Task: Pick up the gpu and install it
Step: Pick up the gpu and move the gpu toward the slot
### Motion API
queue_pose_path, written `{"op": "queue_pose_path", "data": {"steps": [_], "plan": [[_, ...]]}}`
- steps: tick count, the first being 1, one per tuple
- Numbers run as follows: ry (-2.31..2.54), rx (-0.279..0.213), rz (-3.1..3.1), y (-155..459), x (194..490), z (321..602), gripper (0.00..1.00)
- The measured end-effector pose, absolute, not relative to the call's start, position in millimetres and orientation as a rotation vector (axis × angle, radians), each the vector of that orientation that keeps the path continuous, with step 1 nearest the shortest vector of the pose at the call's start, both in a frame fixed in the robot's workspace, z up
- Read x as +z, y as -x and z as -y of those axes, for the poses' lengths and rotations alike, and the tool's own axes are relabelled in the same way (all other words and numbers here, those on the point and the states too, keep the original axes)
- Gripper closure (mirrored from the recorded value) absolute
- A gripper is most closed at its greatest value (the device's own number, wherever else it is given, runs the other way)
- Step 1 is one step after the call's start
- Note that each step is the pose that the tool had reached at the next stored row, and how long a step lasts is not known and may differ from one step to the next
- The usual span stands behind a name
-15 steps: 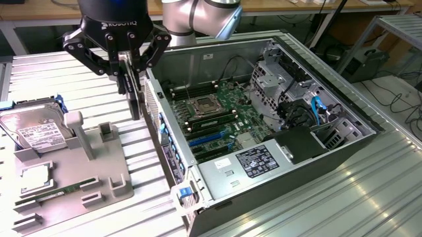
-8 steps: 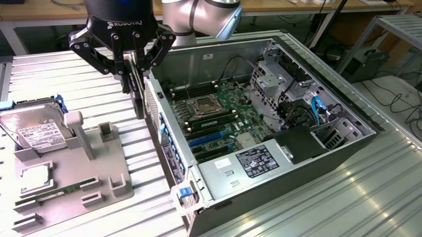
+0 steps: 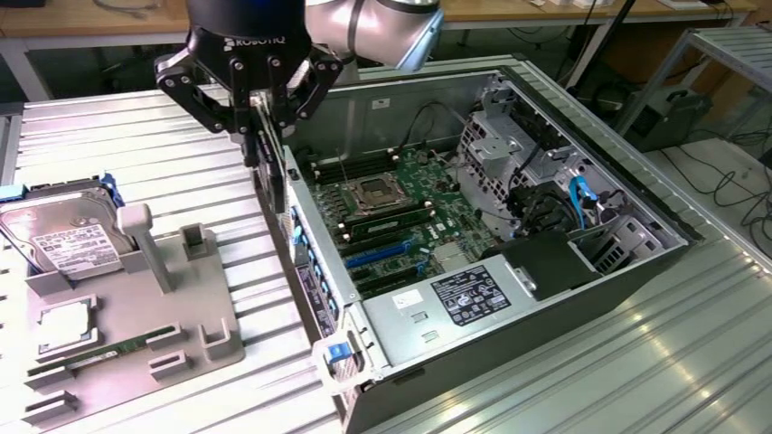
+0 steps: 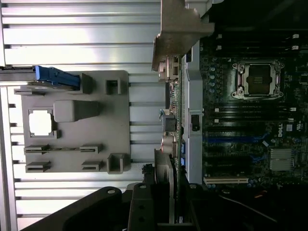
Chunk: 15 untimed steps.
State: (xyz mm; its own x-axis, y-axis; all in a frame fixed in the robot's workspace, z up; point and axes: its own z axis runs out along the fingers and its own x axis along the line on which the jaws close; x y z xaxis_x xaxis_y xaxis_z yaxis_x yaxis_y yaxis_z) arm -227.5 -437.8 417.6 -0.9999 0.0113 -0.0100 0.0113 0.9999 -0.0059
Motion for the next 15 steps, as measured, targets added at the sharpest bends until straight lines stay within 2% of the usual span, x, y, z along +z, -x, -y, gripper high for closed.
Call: {"op": "queue_pose_path", "data": {"steps": [11, 15], "plan": [[-0.018, -0.009, -3.131, 129, 418, 438, 0.72], [-0.018, -0.009, -3.132, 124, 418, 438, 0.72]]}}
